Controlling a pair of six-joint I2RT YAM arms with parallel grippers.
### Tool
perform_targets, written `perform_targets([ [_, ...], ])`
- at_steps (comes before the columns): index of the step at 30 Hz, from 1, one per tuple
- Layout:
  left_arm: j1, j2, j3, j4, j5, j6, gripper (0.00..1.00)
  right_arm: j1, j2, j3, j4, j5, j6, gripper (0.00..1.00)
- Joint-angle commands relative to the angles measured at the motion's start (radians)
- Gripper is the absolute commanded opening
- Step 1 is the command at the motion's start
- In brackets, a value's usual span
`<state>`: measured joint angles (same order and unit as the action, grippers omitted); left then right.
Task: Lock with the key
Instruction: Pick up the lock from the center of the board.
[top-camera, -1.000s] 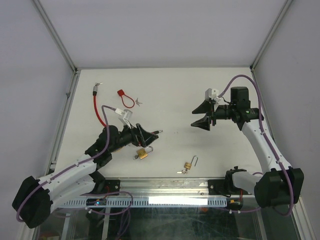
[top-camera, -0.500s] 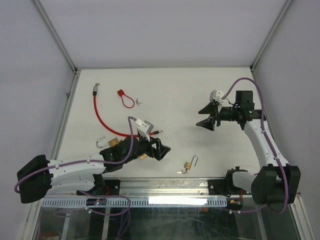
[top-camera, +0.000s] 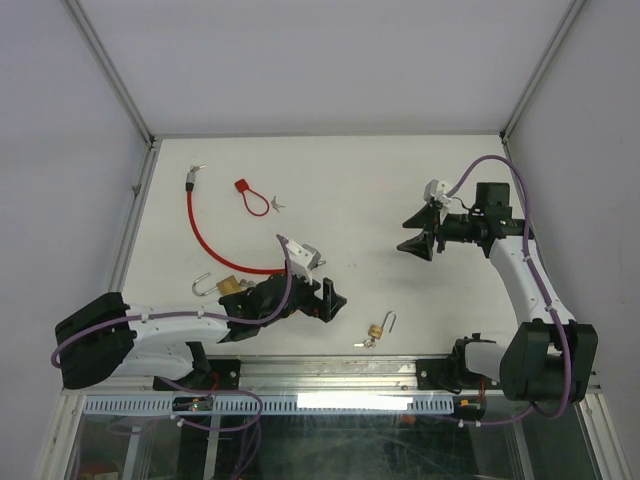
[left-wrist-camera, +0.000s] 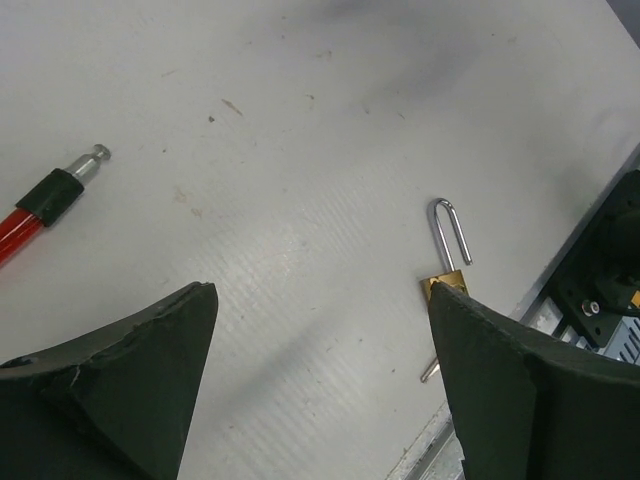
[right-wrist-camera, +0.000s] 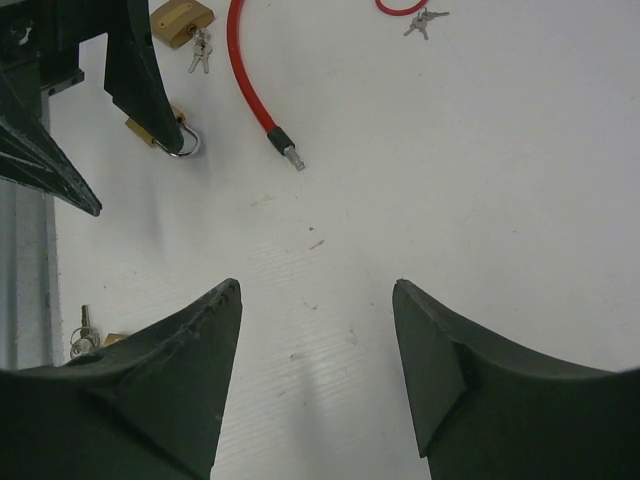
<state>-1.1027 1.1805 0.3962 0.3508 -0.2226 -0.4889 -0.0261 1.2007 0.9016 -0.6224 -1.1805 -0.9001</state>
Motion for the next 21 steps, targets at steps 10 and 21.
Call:
perform_targets([
  [10,-0.144,0.237,0.345,-0.319,-0.173,0.020,0.80,-0.009,-0.028,0.015,0.044,-0.007,0.035,0.65],
  [21,-0.163,0.493,0.583,-0.434,-0.142,-0.009,0.75,-0.008,-0.009,0.064,0.078,0.088,0.184,0.64],
])
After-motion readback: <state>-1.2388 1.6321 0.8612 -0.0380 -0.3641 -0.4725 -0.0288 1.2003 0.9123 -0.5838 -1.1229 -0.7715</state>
